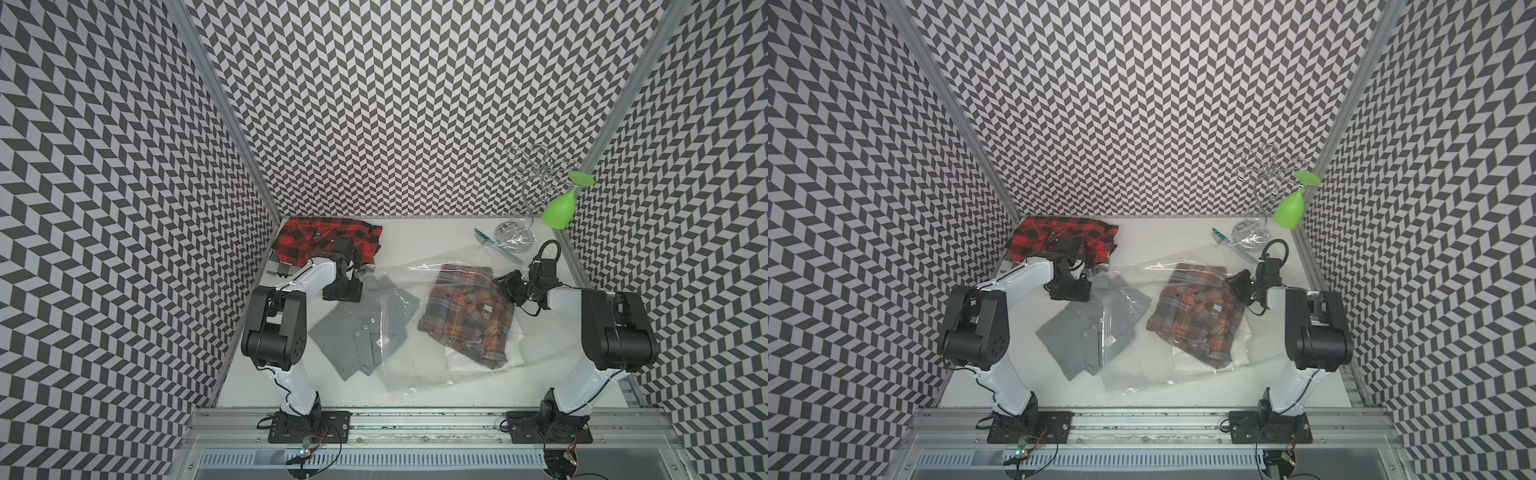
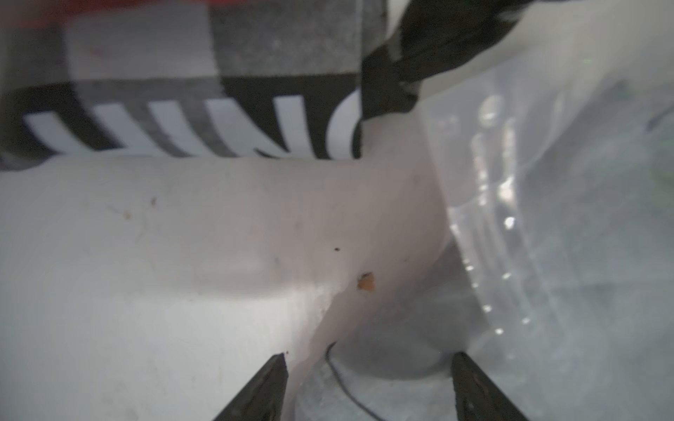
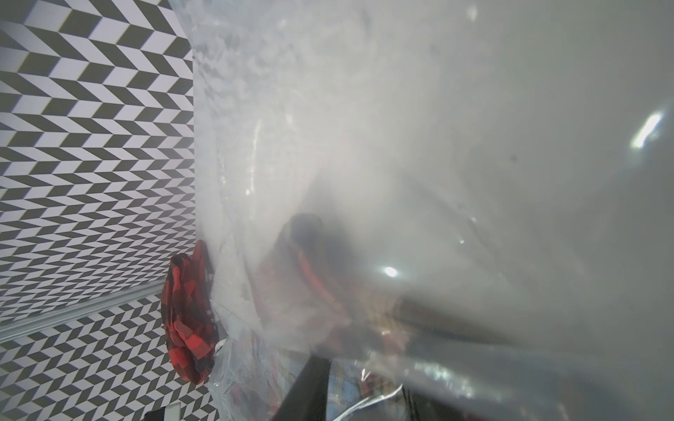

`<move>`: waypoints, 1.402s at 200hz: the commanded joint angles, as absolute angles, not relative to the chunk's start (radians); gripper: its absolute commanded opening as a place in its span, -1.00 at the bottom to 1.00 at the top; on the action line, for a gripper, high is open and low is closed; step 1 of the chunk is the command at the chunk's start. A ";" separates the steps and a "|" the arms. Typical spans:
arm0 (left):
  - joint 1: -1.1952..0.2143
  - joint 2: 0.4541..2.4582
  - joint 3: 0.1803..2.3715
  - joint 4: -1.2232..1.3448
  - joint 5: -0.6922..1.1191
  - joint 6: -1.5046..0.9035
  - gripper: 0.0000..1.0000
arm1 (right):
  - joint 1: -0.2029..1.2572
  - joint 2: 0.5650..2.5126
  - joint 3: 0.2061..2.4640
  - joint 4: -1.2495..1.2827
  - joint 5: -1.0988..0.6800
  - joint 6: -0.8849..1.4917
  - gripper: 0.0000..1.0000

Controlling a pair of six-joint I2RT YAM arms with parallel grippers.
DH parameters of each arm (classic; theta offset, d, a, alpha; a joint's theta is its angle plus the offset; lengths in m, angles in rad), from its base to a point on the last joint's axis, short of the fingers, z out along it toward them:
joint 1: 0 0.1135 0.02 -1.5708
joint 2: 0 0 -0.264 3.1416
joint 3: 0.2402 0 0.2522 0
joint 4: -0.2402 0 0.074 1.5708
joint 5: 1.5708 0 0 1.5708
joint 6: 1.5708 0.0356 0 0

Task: Take the shirt out of the vacuum bag
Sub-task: Adjust the shirt at the center of the board.

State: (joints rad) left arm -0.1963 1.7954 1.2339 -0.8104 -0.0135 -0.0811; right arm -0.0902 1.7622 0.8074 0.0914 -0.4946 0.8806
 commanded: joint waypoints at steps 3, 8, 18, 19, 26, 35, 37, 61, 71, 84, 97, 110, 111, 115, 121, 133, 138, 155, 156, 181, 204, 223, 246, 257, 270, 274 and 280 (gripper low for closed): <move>-0.202 1.838 1.256 -0.793 0.003 -0.059 0.47 | -0.097 1.804 0.795 0.038 -0.466 0.869 -0.27; -0.203 1.851 1.260 -0.794 -0.002 -0.057 0.46 | -0.097 1.804 0.794 0.038 -0.467 0.870 -0.27; -0.202 1.871 1.266 -0.790 -0.002 -0.053 0.45 | -0.096 1.805 0.792 0.043 -0.472 0.872 -0.27; -0.203 1.874 1.266 -0.789 -0.002 -0.053 0.44 | -0.096 1.805 0.792 0.043 -0.472 0.872 -0.27; -0.205 1.884 1.273 -0.784 0.000 -0.049 0.42 | -0.096 1.807 0.791 0.044 -0.474 0.873 -0.26; -0.210 1.895 1.282 -0.777 0.009 -0.046 0.37 | -0.095 1.808 0.790 0.048 -0.477 0.874 -0.26; -0.211 1.896 1.281 -0.774 0.012 -0.045 0.36 | -0.096 1.809 0.790 0.049 -0.477 0.874 -0.26; -0.212 1.921 1.270 -0.759 0.058 -0.044 -0.26 | -0.096 1.804 0.790 0.049 -0.478 0.873 -0.27; -0.212 1.920 1.256 -0.762 0.069 -0.047 -0.54 | -0.096 1.803 0.791 0.047 -0.480 0.871 -0.27; -0.207 1.905 1.233 -0.762 0.075 -0.053 -0.73 | -0.095 1.801 0.791 0.045 -0.480 0.868 -0.27; -0.184 1.876 1.202 -0.756 0.112 -0.065 -0.85 | -0.096 1.801 0.789 0.045 -0.479 0.867 -0.27; -0.134 1.834 1.165 -0.735 0.188 -0.092 -0.91 | -0.095 1.801 0.784 0.048 -0.480 0.867 -0.27; -0.128 1.831 1.162 -0.733 0.194 -0.093 -0.91 | -0.095 1.801 0.784 0.048 -0.480 0.867 -0.27; -0.108 1.816 1.147 -0.726 0.215 -0.105 -0.93 | -0.095 1.803 0.783 0.050 -0.481 0.869 -0.26; -0.081 1.792 1.129 -0.714 0.248 -0.122 -0.96 | -0.095 1.802 0.781 0.051 -0.483 0.868 -0.27; -0.025 1.740 1.084 -0.685 0.322 -0.146 -0.97 | -0.096 1.804 0.778 0.050 -0.480 0.866 -0.27; -0.001 1.719 1.066 -0.673 0.361 -0.155 -0.97 | -0.097 1.804 0.778 0.051 -0.478 0.864 -0.27; 0.085 1.659 1.002 -0.635 0.478 -0.194 -1.00 | -0.096 1.805 0.779 0.047 -0.471 0.856 -0.27; 0.090 1.656 0.999 -0.634 0.481 -0.196 -1.00 | -0.095 1.805 0.779 0.046 -0.471 0.856 -0.27; 0.191 1.581 0.914 -0.597 0.589 -0.245 -1.00 | -0.097 1.808 0.787 0.040 -0.466 0.854 -0.27; 0.338 1.496 0.779 -0.488 0.714 -0.367 -1.00 | -0.096 1.812 0.792 0.042 -0.472 0.856 -0.27; 0.439 1.439 0.704 -0.426 0.765 -0.463 -1.00 | -0.097 1.812 0.795 0.040 -0.471 0.851 -0.27; 0.557 1.378 0.645 -0.392 0.766 -0.544 -1.00 | -0.097 1.816 0.795 0.044 -0.477 0.854 -0.27; 0.617 1.346 0.621 -0.388 0.767 -0.576 -1.00 | -0.097 1.817 0.795 0.048 -0.482 0.856 -0.27; 0.690 1.306 0.592 -0.390 0.762 -0.608 -1.00 | -0.096 1.819 0.793 0.052 -0.484 0.857 -0.27; 0.711 1.292 0.582 -0.392 0.759 -0.613 -1.00 | -0.097 1.818 0.793 0.055 -0.486 0.856 -0.27; 0.735 1.276 0.573 -0.404 0.750 -0.620 -1.00 | -0.097 1.820 0.793 0.054 -0.485 0.856 -0.27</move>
State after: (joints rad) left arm 0.6369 1.3472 0.6060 -0.4488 0.7307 -0.5232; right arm -0.0940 1.7737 0.8070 0.1089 -0.5159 0.8570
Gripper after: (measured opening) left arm 0.131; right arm 0.365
